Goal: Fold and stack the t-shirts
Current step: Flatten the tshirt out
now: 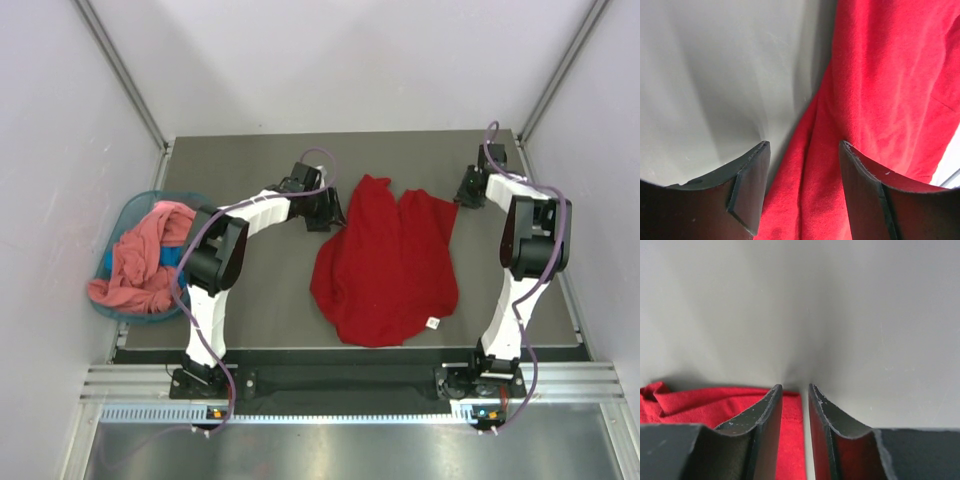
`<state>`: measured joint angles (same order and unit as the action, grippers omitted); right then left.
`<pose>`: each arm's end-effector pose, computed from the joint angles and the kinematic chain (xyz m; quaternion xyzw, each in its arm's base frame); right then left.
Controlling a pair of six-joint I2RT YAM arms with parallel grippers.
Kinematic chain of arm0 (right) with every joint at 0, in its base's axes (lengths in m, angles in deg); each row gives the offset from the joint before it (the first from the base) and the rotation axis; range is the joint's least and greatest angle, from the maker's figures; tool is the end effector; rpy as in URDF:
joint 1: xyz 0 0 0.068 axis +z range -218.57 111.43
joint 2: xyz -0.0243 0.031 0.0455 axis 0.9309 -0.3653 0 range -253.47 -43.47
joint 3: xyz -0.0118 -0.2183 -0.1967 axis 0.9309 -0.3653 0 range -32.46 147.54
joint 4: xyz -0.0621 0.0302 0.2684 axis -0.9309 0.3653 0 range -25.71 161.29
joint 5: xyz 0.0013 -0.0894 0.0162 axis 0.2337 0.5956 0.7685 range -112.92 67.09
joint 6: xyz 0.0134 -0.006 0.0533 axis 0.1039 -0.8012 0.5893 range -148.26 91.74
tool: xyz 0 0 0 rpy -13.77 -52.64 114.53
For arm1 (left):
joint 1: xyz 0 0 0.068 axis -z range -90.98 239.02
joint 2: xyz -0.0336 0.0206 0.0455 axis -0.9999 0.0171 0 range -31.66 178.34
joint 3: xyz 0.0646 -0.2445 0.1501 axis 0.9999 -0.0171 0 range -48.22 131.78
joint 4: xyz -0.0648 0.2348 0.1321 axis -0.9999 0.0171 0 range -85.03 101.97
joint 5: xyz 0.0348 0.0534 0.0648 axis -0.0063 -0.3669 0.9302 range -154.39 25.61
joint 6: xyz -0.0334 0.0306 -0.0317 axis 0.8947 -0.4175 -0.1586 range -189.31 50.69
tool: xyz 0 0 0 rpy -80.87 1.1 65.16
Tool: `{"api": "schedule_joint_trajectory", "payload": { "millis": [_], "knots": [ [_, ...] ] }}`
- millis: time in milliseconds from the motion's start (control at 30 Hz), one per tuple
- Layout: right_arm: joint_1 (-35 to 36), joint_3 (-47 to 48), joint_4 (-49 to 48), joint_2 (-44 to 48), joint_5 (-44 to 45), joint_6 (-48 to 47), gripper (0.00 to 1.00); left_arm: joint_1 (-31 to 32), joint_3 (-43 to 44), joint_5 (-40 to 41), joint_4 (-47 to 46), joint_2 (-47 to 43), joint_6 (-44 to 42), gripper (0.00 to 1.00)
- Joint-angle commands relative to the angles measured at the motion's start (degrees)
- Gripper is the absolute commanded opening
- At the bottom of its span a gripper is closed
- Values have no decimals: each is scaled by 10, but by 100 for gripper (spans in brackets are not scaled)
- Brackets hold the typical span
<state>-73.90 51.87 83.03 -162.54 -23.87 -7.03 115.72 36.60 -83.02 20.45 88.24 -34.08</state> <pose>0.4725 -0.0433 0.1739 0.2156 0.9248 0.0512 0.3092 0.4242 -0.2267 0.1754 -0.0146 0.9304 -0.3020 0.2071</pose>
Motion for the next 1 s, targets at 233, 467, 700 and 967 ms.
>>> {"api": "schedule_joint_trajectory", "payload": {
  "millis": [233,467,700,967],
  "knots": [
    [15,-34,40,31,37,-8,27,13,-19,63,37,-45,-23,61],
    [15,-21,31,9,31,-19,3,23,-26,126,83,-70,-38,62],
    [15,8,39,90,61,-34,0,38,-44,134,95,-76,-43,60],
    [15,6,97,189,130,-27,0,43,-82,181,124,-110,-14,0]
  ]
}}
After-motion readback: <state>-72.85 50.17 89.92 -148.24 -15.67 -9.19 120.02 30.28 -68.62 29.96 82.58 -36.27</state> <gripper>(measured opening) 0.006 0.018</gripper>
